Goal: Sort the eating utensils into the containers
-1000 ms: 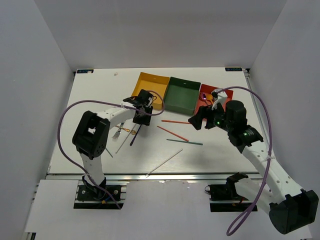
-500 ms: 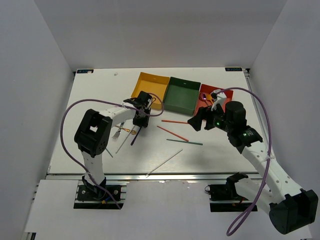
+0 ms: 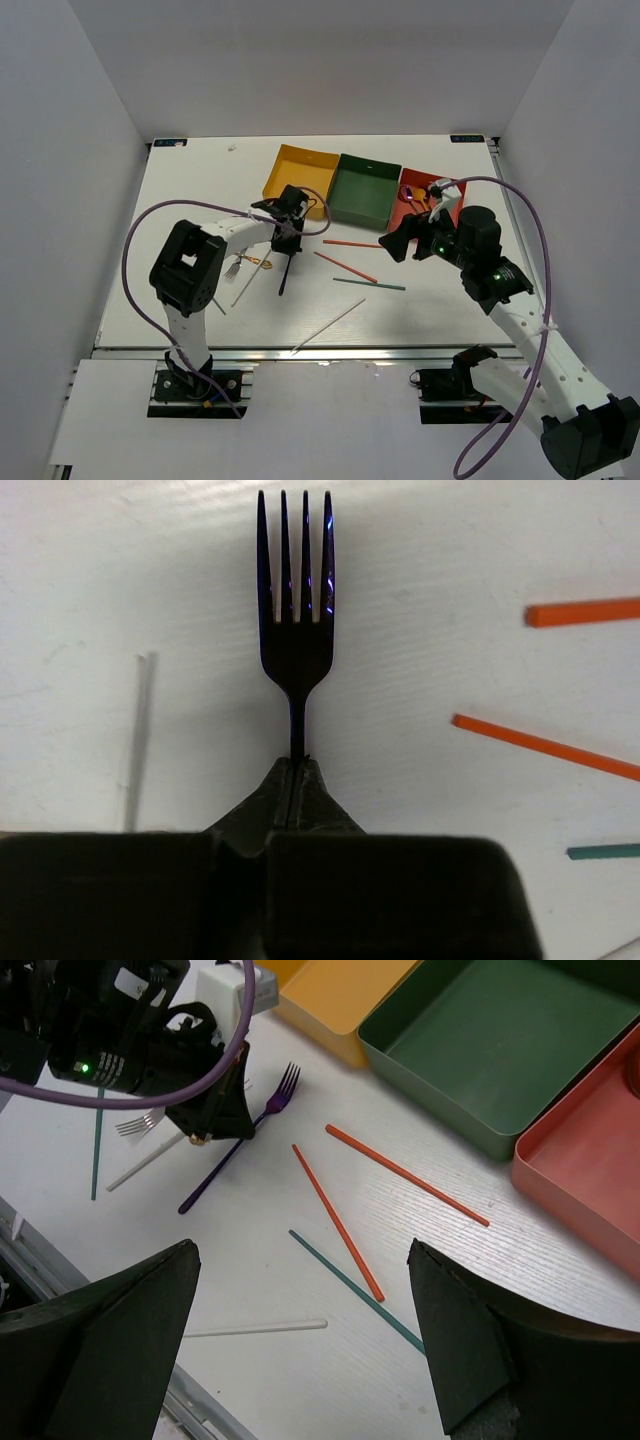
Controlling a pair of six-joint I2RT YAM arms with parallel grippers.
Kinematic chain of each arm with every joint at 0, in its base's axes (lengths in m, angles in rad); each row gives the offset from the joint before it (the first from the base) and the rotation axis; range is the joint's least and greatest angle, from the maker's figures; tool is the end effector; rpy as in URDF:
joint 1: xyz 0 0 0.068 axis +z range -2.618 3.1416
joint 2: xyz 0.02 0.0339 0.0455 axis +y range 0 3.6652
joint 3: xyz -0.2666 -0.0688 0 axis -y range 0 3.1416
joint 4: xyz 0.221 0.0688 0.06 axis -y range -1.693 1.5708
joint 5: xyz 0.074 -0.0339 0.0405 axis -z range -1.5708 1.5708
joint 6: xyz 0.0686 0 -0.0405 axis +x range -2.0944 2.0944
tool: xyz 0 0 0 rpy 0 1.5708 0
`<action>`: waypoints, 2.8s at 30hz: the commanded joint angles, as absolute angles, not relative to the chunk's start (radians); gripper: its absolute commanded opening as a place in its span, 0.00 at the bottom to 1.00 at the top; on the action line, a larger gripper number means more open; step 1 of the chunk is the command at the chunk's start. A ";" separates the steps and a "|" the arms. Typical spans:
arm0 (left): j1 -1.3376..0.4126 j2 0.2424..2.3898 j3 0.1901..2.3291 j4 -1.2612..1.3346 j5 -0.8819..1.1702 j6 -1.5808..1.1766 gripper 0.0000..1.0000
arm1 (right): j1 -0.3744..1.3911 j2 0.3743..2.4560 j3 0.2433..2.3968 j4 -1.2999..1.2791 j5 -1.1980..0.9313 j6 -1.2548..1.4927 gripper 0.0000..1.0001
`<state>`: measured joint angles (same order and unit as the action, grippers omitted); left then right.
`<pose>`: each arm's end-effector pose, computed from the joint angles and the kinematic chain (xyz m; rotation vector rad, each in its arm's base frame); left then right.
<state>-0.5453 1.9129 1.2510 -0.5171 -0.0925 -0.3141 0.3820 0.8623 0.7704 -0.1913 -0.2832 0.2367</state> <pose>0.3239 -0.1891 0.1446 0.2916 2.7300 -0.1114 0.1844 0.0947 0.3163 -0.3387 1.8693 0.6881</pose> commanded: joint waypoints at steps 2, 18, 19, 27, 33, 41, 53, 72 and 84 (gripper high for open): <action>-0.604 1.834 1.288 -0.632 -0.130 -0.390 0.00 | 0.388 0.827 0.811 -0.198 -0.241 0.245 0.89; -0.618 1.808 1.710 -0.376 -0.002 -0.733 0.00 | 0.385 0.787 0.879 -0.250 -0.017 0.290 0.90; -0.618 1.872 1.744 -0.321 -0.003 -0.767 0.00 | 0.384 0.784 0.893 -0.258 -0.005 0.290 0.89; -0.618 2.233 2.149 -0.189 -0.029 -0.891 0.00 | 0.380 0.758 0.923 -0.299 0.075 0.275 0.89; -0.618 2.321 2.125 -0.063 -0.021 -0.899 0.00 | 0.380 0.744 0.910 -0.314 0.080 0.247 0.89; -0.618 2.327 2.069 -0.075 -0.040 -0.893 0.52 | 0.379 0.729 0.894 -0.310 0.054 0.225 0.89; -0.617 2.030 2.050 -0.521 -0.453 -0.658 0.98 | 0.379 0.747 0.862 -0.258 0.009 0.258 0.89; -0.232 1.259 1.220 -0.871 -0.610 -0.802 0.98 | 0.390 0.937 0.830 -0.162 -0.326 0.319 0.89; -0.235 1.475 1.178 -0.608 -0.054 -0.586 0.98 | 0.463 1.061 0.831 -0.259 -0.113 0.224 0.89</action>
<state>-0.2291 1.3689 1.1530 -0.7708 -0.3599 -0.7589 0.4603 1.0576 0.8352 -0.2737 -0.1257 0.2615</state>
